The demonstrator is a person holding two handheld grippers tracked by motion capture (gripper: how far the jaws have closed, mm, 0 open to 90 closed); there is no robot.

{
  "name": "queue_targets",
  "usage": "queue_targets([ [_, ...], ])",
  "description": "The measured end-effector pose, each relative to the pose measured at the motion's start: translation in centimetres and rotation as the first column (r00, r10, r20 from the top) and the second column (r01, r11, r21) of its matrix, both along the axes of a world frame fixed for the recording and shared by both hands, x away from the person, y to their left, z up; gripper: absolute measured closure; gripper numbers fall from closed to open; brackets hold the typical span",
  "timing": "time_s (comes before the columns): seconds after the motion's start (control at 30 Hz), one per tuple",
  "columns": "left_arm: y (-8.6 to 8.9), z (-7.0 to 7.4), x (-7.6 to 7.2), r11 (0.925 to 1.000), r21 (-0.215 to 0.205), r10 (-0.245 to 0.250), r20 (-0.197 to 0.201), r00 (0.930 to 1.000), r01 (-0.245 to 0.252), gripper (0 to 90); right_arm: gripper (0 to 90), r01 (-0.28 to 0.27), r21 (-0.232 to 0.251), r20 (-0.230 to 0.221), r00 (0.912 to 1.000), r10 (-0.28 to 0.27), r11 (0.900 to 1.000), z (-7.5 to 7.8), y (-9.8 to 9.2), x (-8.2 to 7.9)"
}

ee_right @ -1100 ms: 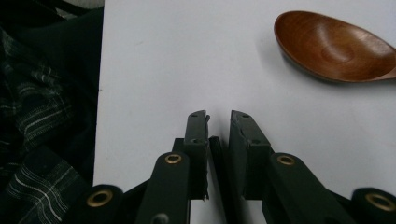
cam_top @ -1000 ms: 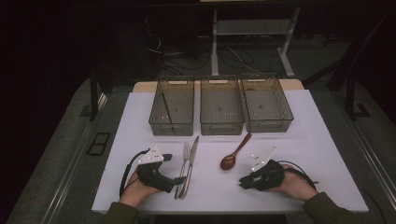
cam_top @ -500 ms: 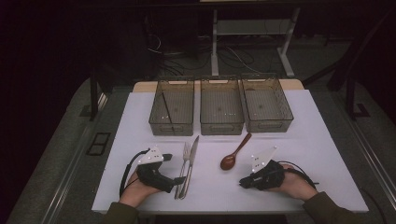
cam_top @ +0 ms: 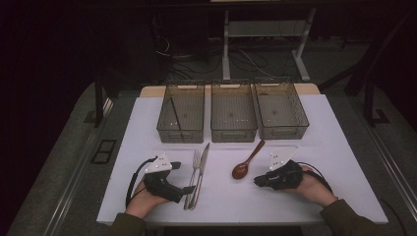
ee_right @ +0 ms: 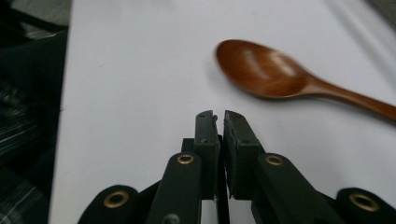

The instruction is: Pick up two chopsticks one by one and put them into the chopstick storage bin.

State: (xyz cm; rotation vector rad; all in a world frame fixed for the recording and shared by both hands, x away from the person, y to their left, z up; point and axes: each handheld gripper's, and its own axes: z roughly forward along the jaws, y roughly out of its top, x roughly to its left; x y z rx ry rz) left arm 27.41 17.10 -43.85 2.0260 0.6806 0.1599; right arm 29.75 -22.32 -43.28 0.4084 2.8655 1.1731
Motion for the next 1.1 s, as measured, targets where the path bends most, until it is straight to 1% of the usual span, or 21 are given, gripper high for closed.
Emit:
queue_targets([
  [0.03, 0.0, 0.0, 0.0, 1.0000, 0.000, 0.000, 0.000, 1.0000, 0.000, 0.0, 83.3, 0.014, -0.003, 0.007, 0.9999, -0.014, 1.000, 0.1, -0.1, 0.3],
  [0.1, 0.0, 0.0, 0.0, 1.0000, 0.001, 0.000, 0.000, 1.0000, 0.000, 0.0, 83.4, 0.046, 0.004, -0.003, 0.9989, -0.046, 0.999, 0.2, -0.2, 0.6],
  [0.17, 0.0, 0.0, 0.0, 1.0000, 0.000, 0.000, 0.000, 1.0000, 0.000, 0.0, 83.4, 0.073, 0.008, 0.001, 0.9973, -0.073, 0.997, 0.3, -0.4, 1.3],
  [0.2, 0.0, 0.0, 0.0, 1.0000, 0.001, -0.001, 0.001, 1.0000, 0.001, 0.0, 83.4, 0.091, 0.002, 0.006, 0.9958, -0.091, 0.996, 0.3, -0.5, 1.7],
  [0.23, 0.0, 0.0, 0.0, 1.0000, 0.001, 0.000, 0.000, 1.0000, 0.000, 0.0, 83.4, 0.112, 0.005, -0.001, 0.9937, -0.112, 0.994, 0.3, -0.6, 1.9],
  [0.27, 0.0, 0.0, 0.0, 1.0000, 0.001, 0.000, 0.000, 1.0000, 0.000, 0.0, 83.4, 0.135, 0.007, 0.003, 0.9909, -0.135, 0.991, 0.3, -0.7, 2.4],
  [0.3, 0.0, 0.0, 0.0, 1.0000, 0.001, 0.000, 0.000, 1.0000, 0.000, 0.0, 83.4, 0.160, 0.010, -0.005, 0.9871, -0.160, 0.987, 0.3, -0.8, 2.6],
  [0.4, 0.0, 0.0, 0.0, 1.0000, 0.001, -0.001, -0.001, 1.0000, 0.001, 0.0, 83.4, 0.203, 0.007, 0.001, 0.9791, -0.203, 0.979, 0.1, -1.1, 3.7],
  [0.43, 0.0, 0.0, 0.0, 1.0000, 0.002, -0.001, -0.001, 1.0000, 0.001, 0.0, 83.4, 0.224, 0.011, 0.002, 0.9747, -0.224, 0.975, -0.1, -1.2, 4.2],
  [0.47, 0.0, 0.0, 0.0, 1.0000, 0.002, -0.001, 0.000, 1.0000, 0.001, 0.0, 83.4, 0.235, 0.010, 0.005, 0.9720, -0.235, 0.972, -0.2, -1.3, 4.5],
  [0.53, 0.0, 0.0, 0.0, 1.0000, 0.002, -0.001, 0.000, 1.0000, 0.001, 0.0, 83.4, 0.271, -0.007, 0.011, 0.9627, -0.270, 0.963, -0.6, -1.4, 5.2],
  [0.6, 0.0, 0.0, 0.0, 1.0000, 0.001, -0.001, 0.000, 1.0000, 0.001, 0.0, 83.4, 0.293, -0.014, 0.015, 0.9561, -0.293, 0.956, -0.9, -1.4, 5.8],
  [0.67, 0.0, 0.0, 0.0, 1.0000, 0.002, -0.002, 0.001, 1.0000, 0.002, 0.0, 83.3, 0.305, -0.019, 0.015, 0.9523, -0.305, 0.952, -1.2, -1.5, 6.1],
  [0.7, 0.0, 0.0, 0.0, 1.0000, 0.001, -0.002, 0.001, 1.0000, 0.002, 0.0, 83.3, 0.310, -0.020, 0.013, 0.9506, -0.310, 0.950, -1.3, -1.4, 6.2],
  [0.77, 0.1, 0.0, 0.0, 1.0000, 0.002, -0.003, 0.001, 1.0000, 0.003, 0.0, 83.1, 0.312, -0.029, 0.013, 0.9501, -0.312, 0.950, -1.5, -1.5, 6.3],
  [0.9, 0.1, 0.1, 0.0, 1.0000, 0.002, -0.003, 0.004, 1.0000, 0.003, 0.0, 76.3, 0.326, -0.011, 0.005, 0.9454, -0.326, 0.945, -1.3, -1.7, 6.1],
  [1.0, 0.1, 0.1, 0.0, 1.0000, 0.000, -0.001, 0.002, 1.0000, 0.001, 0.0, 72.0, 0.340, 0.004, -0.005, 0.9406, -0.340, 0.941, -0.6, -2.5, 5.6],
  [1.07, 0.1, 0.1, 0.0, 1.0000, -0.001, -0.001, 0.002, 1.0000, 0.001, 0.0, 71.2, 0.347, 0.007, -0.007, 0.9377, -0.347, 0.938, -0.3, -3.1, 5.0],
  [1.1, 0.1, 0.1, 0.0, 1.0000, -0.002, 0.001, 0.002, 1.0000, -0.001, 0.0, 71.1, 0.346, 0.004, -0.008, 0.9382, -0.346, 0.938, -0.2, -3.4, 4.8],
])
